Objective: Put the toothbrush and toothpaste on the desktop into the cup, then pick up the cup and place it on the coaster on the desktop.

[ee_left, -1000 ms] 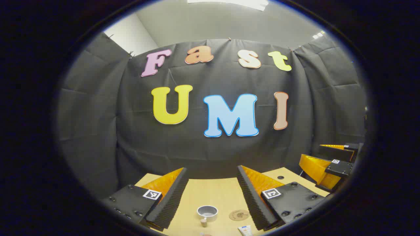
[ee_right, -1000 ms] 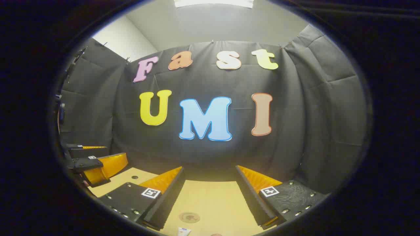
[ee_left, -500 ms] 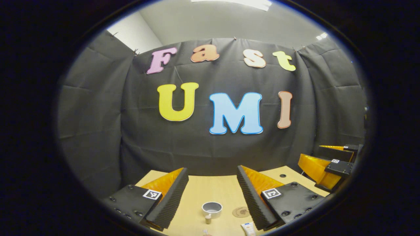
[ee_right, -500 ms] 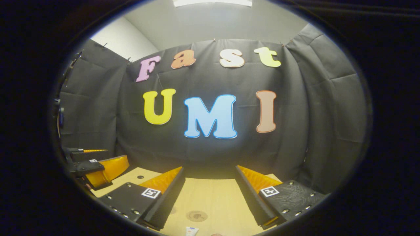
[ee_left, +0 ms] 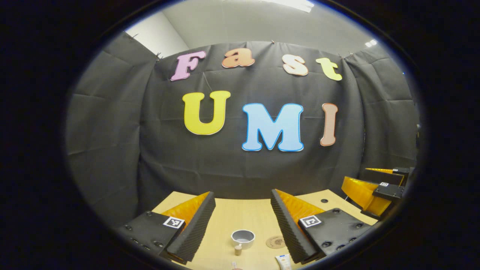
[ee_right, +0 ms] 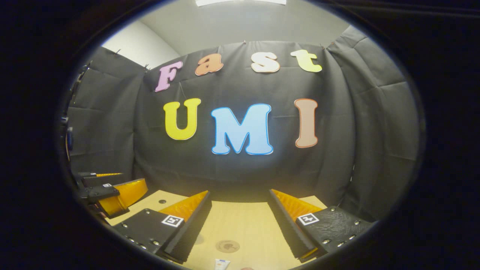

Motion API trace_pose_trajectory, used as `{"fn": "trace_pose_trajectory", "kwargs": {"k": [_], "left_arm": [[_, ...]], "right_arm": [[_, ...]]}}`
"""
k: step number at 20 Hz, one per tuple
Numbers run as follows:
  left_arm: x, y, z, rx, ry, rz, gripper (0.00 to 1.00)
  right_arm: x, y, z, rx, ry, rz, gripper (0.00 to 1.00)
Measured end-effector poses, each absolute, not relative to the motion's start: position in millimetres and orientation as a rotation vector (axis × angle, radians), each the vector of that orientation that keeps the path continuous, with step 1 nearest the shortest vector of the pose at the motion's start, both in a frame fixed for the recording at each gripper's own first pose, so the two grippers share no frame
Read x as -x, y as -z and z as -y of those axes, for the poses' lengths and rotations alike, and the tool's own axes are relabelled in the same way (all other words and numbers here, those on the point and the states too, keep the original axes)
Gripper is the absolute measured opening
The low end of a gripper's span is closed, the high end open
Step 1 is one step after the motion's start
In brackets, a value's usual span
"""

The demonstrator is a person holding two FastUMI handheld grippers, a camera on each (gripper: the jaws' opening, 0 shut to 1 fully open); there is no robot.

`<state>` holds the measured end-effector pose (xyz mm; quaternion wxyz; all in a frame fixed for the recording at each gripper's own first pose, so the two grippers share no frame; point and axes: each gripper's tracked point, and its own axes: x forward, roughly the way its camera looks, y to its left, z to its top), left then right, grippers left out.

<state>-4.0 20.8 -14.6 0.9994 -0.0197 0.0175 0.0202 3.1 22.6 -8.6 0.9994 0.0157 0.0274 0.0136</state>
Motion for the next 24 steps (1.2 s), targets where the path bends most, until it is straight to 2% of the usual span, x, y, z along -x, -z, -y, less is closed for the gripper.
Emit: {"fn": "trace_pose_trajectory", "kwargs": {"k": [11,12,13,20,21,22,24], "left_arm": [[-3.4,31.0,-8.6,0.039,-0.035,-0.074,0.99],[-4.0,33.0,-8.7,0.039,-0.035,-0.076,0.95],[-3.9,34.5,-7.9,0.039,-0.034,-0.08,0.99],[-4.6,56.2,-9.6,0.037,-0.039,-0.137,0.99],[-5.0,62.8,-9.8,0.036,-0.04,-0.152,0.95],[-5.5,69.0,-9.7,0.034,-0.04,-0.169,0.99],[-5.2,86.4,-11.0,0.033,-0.039,-0.208,0.99]], "right_arm": [[-3.6,25.0,-20.4,-0.044,-0.043,-0.112,0.94],[-3.5,26.6,-20.8,-0.045,-0.045,-0.117,0.95],[-3.1,28.6,-20.2,-0.046,-0.046,-0.124,0.95],[-2.0,45.0,-24.1,-0.059,-0.063,-0.178,0.95],[-3.1,49.9,-24.0,-0.06,-0.065,-0.192,0.95],[-3.3,53.4,-24.3,-0.06,-0.064,-0.21,0.95],[-4.2,64.9,-25.8,-0.064,-0.067,-0.25,0.95]]}}
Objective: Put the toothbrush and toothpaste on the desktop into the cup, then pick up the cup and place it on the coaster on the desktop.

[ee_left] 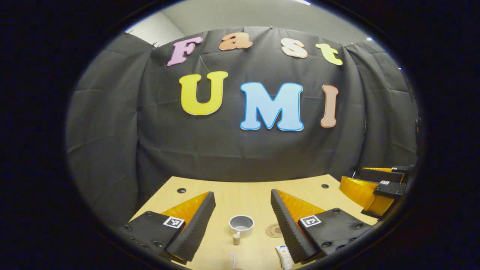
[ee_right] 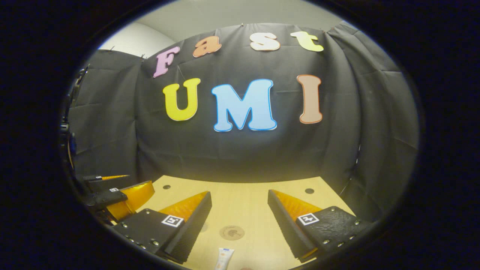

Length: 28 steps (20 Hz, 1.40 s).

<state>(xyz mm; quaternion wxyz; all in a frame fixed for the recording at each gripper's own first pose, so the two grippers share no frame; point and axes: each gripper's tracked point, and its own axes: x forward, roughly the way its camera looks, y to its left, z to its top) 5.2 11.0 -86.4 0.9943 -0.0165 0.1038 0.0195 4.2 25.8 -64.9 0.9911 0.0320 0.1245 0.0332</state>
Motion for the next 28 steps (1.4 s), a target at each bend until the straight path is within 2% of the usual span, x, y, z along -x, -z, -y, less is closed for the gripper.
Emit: {"fn": "trace_pose_trajectory", "kwargs": {"k": [5,6,8,14,15,17,19,22,23,26,28], "left_arm": [[-1.4,136.9,-23.1,0.037,-0.056,-0.305,0.99],[-0.4,147.4,-26.5,0.036,-0.058,-0.325,0.92],[1.1,172.3,-31.8,0.039,-0.063,-0.369,1.0],[13.2,234.2,-40.2,0.049,-0.064,-0.491,1.0],[15.1,244.5,-42.6,0.049,-0.067,-0.515,0.96],[20.4,268.1,-46.4,0.051,-0.072,-0.569,0.96],[24.0,289.3,-50.1,0.059,-0.074,-0.611,1.0],[31.5,318.1,-56.0,0.061,-0.073,-0.689,1.0],[34.4,328.8,-58.0,0.061,-0.077,-0.715,0.92],[44.6,361.5,-56.4,0.073,-0.075,-0.8,1.0],[50.0,380.5,-58.3,0.066,-0.074,-0.858,0.98]], "right_arm": [[-0.5,104.2,-33.0,-0.089,-0.092,-0.366,0.95],[-0.4,111.2,-34.1,-0.091,-0.095,-0.383,0.95],[1.6,128.7,-36.8,-0.089,-0.102,-0.424,0.95],[15.0,179.1,-44.0,-0.106,-0.113,-0.573,0.95],[17.3,189.3,-43.7,-0.106,-0.106,-0.607,0.95],[22.9,203.4,-45.2,-0.119,-0.101,-0.667,0.96],[30.0,218.3,-48.6,-0.133,-0.097,-0.723,0.97],[39.4,244.0,-50.0,-0.146,-0.097,-0.802,0.97],[41.7,252.3,-52.4,-0.151,-0.1,-0.825,0.97],[48.4,274.8,-61.7,-0.158,-0.112,-0.897,0.96],[52.6,289.2,-67.2,-0.165,-0.117,-0.944,0.97]]}}
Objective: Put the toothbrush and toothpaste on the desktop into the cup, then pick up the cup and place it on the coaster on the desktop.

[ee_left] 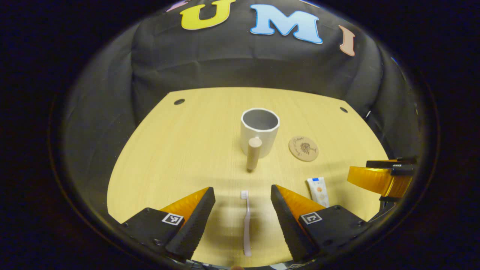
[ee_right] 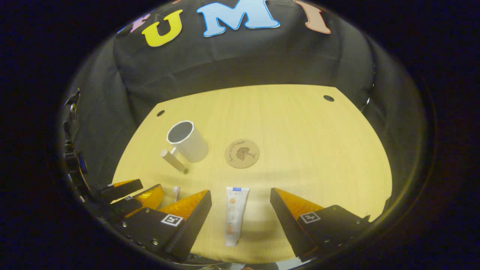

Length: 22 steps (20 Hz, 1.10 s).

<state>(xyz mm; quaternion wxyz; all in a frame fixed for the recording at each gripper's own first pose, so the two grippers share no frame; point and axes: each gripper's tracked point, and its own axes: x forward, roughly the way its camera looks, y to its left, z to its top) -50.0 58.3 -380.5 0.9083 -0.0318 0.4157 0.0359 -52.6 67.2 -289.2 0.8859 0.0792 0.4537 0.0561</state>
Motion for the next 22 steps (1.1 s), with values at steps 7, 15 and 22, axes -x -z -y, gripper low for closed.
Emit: {"fn": "trace_pose_trajectory", "kwargs": {"k": [7,15,22], "left_arm": [[68.3,428.5,-56.2,0.057,-0.056,-0.999,0.95],[82.0,462.1,-45.7,0.045,-0.042,-1.112,0.98],[84.0,466.2,-45.8,0.045,-0.057,-1.158,1.0]], "right_arm": [[67.2,339.9,-77.5,-0.209,-0.106,-1.113,0.97],[82.5,373.8,-84.6,-0.182,-0.122,-1.23,0.97],[83.8,388.9,-83.4,-0.141,-0.118,-1.27,0.95]]}}
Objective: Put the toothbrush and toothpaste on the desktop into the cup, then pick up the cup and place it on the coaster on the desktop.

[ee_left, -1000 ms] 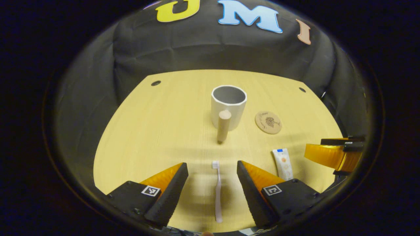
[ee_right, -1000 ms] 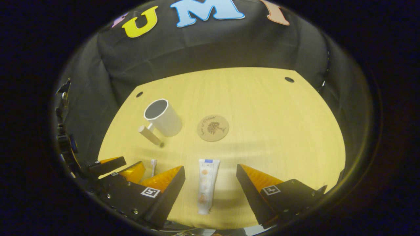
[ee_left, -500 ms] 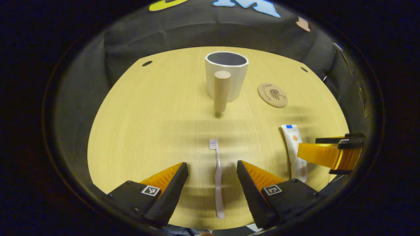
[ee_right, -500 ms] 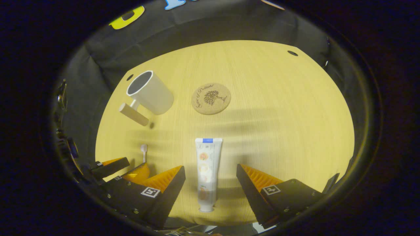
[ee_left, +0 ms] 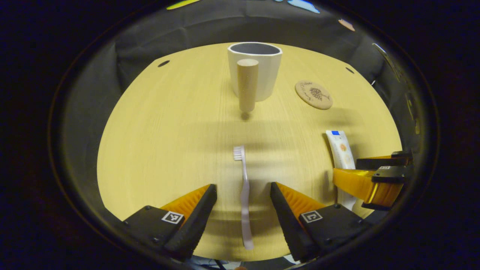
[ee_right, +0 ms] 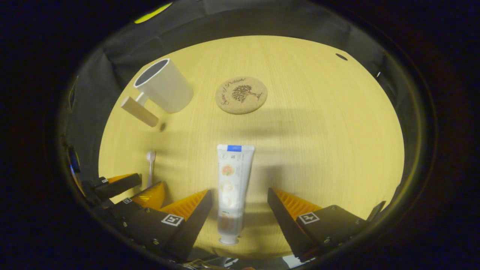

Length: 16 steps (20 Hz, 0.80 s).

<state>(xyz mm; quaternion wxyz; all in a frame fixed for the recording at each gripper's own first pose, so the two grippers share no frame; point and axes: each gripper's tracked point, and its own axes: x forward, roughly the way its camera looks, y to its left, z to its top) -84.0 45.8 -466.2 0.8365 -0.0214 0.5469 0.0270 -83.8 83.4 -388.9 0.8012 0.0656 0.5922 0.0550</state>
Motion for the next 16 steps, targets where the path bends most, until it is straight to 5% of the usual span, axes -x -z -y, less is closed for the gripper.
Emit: {"fn": "trace_pose_trajectory", "kwargs": {"k": [5,7,8,9,10,11,13,16], "left_arm": [[80.4,466.6,-42.9,0.036,-0.044,-1.172,0.96],[72.2,465.0,-38.5,0.029,-0.034,-1.148,0.77],[69.0,465.5,-38.3,0.025,-0.036,-1.135,0.61],[66.3,465.8,-38.2,0.026,-0.039,-1.13,0.3],[65.6,466.6,-37.6,0.025,-0.042,-1.128,0.28],[65.1,464.9,-38.2,0.02,-0.041,-1.125,0.11],[63.8,464.9,-37.8,0.015,-0.041,-1.129,0.13],[64.3,464.2,-38.7,0.015,-0.035,-1.132,0.07]], "right_arm": [[86.9,396.4,-74.0,-0.023,-0.081,-1.312,0.98],[86.6,394.4,-75.4,-0.01,-0.078,-1.32,0.76],[86.3,396.9,-77.0,-0.02,-0.082,-1.319,0.54],[87.6,396.5,-77.1,-0.019,-0.094,-1.325,0.43],[89.5,394.4,-75.4,-0.025,-0.101,-1.338,0.38],[88.6,396.1,-77.2,-0.038,-0.104,-1.345,0.24],[90.1,392.6,-76.7,-0.103,-0.092,-1.364,0.13],[88.5,393.7,-76.1,-0.146,-0.091,-1.383,0.14]]}}
